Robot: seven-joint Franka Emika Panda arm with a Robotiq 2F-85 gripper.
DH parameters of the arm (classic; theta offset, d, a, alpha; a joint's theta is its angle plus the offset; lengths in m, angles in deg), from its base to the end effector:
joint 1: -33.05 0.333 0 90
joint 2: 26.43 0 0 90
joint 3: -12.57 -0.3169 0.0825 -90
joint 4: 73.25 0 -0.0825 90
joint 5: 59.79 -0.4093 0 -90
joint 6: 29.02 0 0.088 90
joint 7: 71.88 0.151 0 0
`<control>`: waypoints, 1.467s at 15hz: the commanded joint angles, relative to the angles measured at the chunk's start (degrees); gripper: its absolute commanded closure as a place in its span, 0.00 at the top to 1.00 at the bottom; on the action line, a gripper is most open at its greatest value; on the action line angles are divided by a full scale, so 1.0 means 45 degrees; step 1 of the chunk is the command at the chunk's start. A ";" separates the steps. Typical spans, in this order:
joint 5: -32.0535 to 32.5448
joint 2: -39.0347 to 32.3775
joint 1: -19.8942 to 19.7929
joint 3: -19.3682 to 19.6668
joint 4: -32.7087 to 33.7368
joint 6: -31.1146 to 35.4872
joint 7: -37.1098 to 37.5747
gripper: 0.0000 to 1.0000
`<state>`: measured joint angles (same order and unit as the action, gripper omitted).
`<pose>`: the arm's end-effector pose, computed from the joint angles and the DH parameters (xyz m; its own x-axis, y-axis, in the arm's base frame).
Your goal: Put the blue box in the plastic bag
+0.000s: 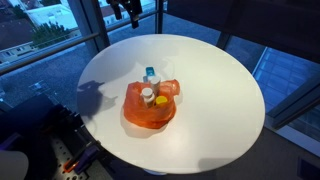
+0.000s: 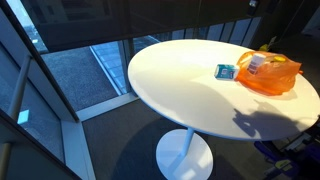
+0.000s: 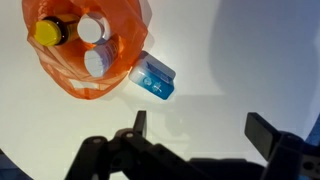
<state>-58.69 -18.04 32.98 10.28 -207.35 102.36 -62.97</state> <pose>0.5180 0.0189 0.3450 0.9895 -0.1039 0.1006 -0.1050 -0.9945 0.0059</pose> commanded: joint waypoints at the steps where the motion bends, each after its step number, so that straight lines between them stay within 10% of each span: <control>1: 0.0252 -0.1266 0.0100 -0.0161 0.0647 0.0304 0.0932 1.00; 22: 0.0023 -0.4769 0.0417 0.0612 0.2480 0.0430 0.2936 1.00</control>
<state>-58.22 -38.76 34.36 12.02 -196.98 104.90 -50.24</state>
